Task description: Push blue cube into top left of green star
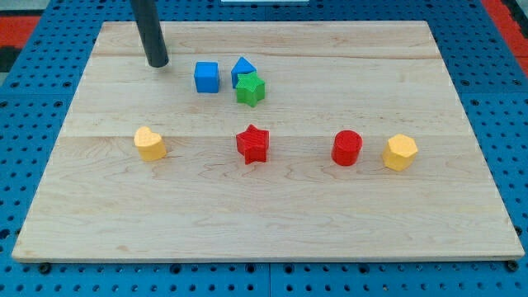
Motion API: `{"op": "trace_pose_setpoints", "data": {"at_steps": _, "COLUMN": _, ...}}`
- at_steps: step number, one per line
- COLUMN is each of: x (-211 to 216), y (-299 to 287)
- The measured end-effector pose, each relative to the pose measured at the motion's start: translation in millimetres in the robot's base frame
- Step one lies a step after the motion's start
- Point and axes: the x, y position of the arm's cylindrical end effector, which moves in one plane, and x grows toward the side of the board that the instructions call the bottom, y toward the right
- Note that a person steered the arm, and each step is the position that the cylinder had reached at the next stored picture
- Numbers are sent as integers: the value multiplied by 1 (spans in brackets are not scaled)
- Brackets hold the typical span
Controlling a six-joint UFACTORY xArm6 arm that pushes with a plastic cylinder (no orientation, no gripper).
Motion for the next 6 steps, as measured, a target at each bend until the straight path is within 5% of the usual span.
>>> {"op": "trace_pose_setpoints", "data": {"at_steps": 2, "x": 20, "y": 125}}
{"op": "trace_pose_setpoints", "data": {"at_steps": 4, "x": 31, "y": -4}}
{"op": "trace_pose_setpoints", "data": {"at_steps": 6, "x": 75, "y": 103}}
